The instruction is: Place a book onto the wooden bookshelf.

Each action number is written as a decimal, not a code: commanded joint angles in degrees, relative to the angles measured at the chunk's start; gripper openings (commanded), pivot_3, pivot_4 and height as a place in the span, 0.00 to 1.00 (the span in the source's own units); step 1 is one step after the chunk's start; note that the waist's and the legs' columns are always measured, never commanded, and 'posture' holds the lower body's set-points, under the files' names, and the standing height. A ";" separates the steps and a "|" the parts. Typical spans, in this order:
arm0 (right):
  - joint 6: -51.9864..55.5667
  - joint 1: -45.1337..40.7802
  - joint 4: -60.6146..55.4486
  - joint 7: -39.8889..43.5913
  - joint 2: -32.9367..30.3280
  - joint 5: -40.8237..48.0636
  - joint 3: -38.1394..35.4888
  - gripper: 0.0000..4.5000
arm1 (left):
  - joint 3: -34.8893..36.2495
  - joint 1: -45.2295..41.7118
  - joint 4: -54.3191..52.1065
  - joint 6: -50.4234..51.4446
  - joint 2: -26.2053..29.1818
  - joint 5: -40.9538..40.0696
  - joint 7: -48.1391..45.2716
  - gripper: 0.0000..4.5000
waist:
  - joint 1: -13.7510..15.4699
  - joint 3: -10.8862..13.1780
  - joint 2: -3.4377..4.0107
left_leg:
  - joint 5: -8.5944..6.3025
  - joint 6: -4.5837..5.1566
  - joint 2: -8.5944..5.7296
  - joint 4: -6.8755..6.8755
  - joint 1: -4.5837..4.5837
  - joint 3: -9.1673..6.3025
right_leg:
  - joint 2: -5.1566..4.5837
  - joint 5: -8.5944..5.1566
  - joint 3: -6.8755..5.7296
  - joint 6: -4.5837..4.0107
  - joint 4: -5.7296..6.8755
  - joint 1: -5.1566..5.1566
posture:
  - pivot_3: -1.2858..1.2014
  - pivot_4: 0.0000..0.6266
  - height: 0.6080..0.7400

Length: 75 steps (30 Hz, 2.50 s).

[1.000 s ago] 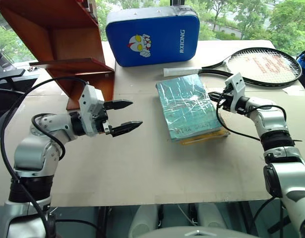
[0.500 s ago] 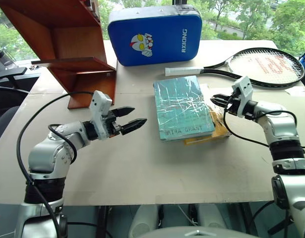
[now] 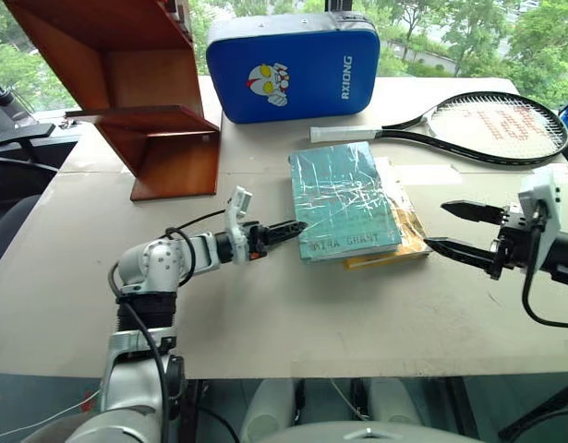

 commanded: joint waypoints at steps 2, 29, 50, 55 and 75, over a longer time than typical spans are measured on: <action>2.30 2.84 -5.94 -3.93 -1.65 5.88 -8.03 0.99 | 0.78 -4.18 7.68 -1.19 -4.40 0.86 0.93 1.00 | 0.30 -0.02 -0.04 | 0.00 0.00 0.00 0.01 0.02 -0.03 | 0.00 0.00 -0.02 0.00 0.01 0.04 | 0.52 0.24 1.00; -2.58 -10.03 2.92 -9.20 -3.29 15.21 -7.04 1.00 | -11.21 -10.24 -24.00 -49.42 21.84 34.21 -14.39 0.01 | -0.22 0.27 -0.35 | 0.01 -0.03 0.02 -0.10 0.10 0.00 | -0.02 0.00 -0.01 -0.01 -0.14 0.13 | 0.52 0.24 1.00; -7.69 -25.48 9.77 -7.20 0.74 12.29 2.82 1.00 | -8.58 -13.24 -9.61 -75.32 44.84 68.94 -1.99 0.01 | -0.09 0.37 -0.46 | -0.02 0.05 0.00 -0.06 -0.42 0.13 | 0.22 0.00 -0.06 0.02 0.03 -0.44 | 0.52 0.24 1.00; -8.87 -25.50 9.09 -8.27 0.95 10.14 3.11 1.00 | -8.05 -9.28 -4.35 -75.72 48.46 70.64 -1.67 0.01 | -0.02 0.37 -0.46 | -0.02 0.05 0.00 -0.06 -0.58 0.16 | 0.22 0.00 -0.14 0.02 0.04 -0.59 | 0.52 0.24 1.00; -8.72 -22.68 6.95 -9.84 0.67 10.56 1.54 1.00 | -7.91 -9.33 7.37 -80.28 49.58 70.30 0.32 0.55 | -0.67 0.41 -0.57 | -0.02 0.06 0.00 0.05 -0.65 0.17 | 0.20 0.00 -0.27 0.03 0.46 -0.67 | 0.52 0.24 1.00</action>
